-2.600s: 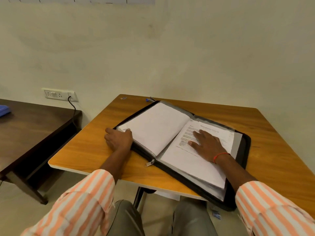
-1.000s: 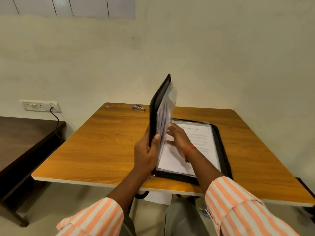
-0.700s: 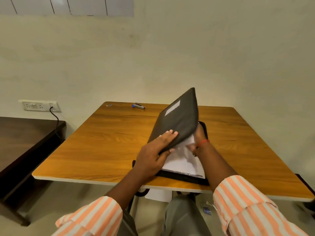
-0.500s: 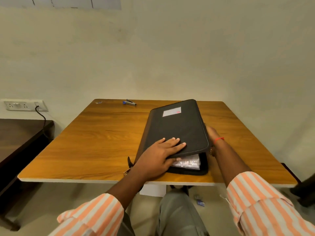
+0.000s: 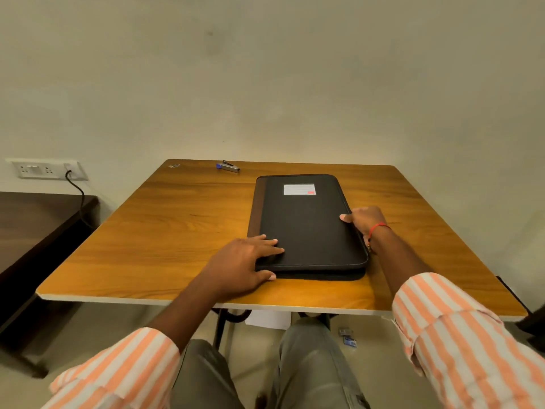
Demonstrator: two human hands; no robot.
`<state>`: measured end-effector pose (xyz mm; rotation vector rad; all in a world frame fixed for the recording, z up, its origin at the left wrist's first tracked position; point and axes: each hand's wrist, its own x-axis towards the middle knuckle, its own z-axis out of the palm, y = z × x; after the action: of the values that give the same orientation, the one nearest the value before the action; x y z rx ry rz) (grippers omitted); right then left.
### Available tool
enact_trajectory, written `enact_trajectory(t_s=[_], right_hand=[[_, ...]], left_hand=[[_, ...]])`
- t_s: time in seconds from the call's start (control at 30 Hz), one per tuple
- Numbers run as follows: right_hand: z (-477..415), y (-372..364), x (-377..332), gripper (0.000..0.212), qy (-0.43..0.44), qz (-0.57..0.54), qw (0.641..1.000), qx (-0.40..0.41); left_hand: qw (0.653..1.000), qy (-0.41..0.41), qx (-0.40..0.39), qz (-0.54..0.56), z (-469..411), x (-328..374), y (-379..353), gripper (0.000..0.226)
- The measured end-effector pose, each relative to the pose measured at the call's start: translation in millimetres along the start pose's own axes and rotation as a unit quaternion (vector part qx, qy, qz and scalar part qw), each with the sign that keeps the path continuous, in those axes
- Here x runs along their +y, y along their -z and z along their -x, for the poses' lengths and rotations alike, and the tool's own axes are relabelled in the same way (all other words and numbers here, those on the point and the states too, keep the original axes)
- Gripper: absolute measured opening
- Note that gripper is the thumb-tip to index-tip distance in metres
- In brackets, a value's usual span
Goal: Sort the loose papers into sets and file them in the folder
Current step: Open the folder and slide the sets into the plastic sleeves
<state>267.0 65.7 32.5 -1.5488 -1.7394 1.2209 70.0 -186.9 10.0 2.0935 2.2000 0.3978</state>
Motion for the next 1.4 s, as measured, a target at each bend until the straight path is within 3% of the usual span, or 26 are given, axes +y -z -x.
enact_trajectory(t_s=[0.17, 0.27, 0.33, 0.53, 0.63, 0.73, 0.87, 1.0, 1.07, 1.17, 1.23, 1.4], right_hand=[[-19.1, -6.0, 7.1, 0.011, -0.016, -0.105, 0.994, -0.018], [-16.3, -13.7, 16.0, 0.029, 0.011, -0.066, 0.998, -0.004], [-11.5, -17.7, 16.0, 0.039, 0.026, -0.041, 0.999, 0.018], [-17.2, -22.0, 3.9, 0.039, 0.062, 0.066, 0.995, 0.032], [-7.5, -28.0, -1.7, 0.046, 0.108, 0.21, 0.97, 0.054], [1.4, -43.5, 8.4, 0.057, 0.182, 0.361, 0.913, 0.058], [1.6, -49.7, 19.4, 0.054, 0.201, 0.385, 0.9, 0.033], [15.6, -58.3, 10.0, 0.043, 0.235, 0.459, 0.85, 0.108], [39.6, -70.3, 4.5, 0.033, 0.314, 0.426, 0.839, 0.125], [93.9, -95.3, 1.2, 0.021, 0.405, 0.32, 0.856, -0.002], [131.8, -112.7, 3.2, 0.019, 0.437, 0.296, 0.848, -0.051], [176.3, -139.6, 12.6, 0.055, 0.423, 0.35, 0.836, -0.007]], left_hand=[[0.986, 0.045, 0.047, 0.156, 27.6, -33.3, -9.0, 0.062], [0.966, 0.051, 0.071, 0.245, 34.1, -42.3, -12.2, 0.063], [0.963, 0.053, 0.092, 0.247, 34.0, -43.3, -11.9, 0.058], [0.968, 0.077, 0.154, 0.185, 32.2, -34.8, -16.8, 0.032], [0.967, 0.094, 0.154, 0.177, 33.2, -29.3, -17.2, 0.029], [0.962, 0.108, 0.144, 0.203, 34.0, -30.9, -14.2, 0.031], [0.947, 0.101, 0.107, 0.285, 36.4, -38.1, -9.8, 0.036], [0.94, 0.104, 0.101, 0.308, 37.0, -39.3, -8.2, 0.037], [0.933, 0.108, 0.102, 0.328, 37.0, -39.6, -8.7, 0.033], [0.922, 0.094, 0.115, 0.358, 38.6, -41.6, -9.7, 0.018], [0.915, 0.087, 0.126, 0.373, 38.5, -44.7, -9.3, 0.007], [0.913, 0.086, 0.129, 0.377, 37.3, -45.1, -7.8, 0.012]])
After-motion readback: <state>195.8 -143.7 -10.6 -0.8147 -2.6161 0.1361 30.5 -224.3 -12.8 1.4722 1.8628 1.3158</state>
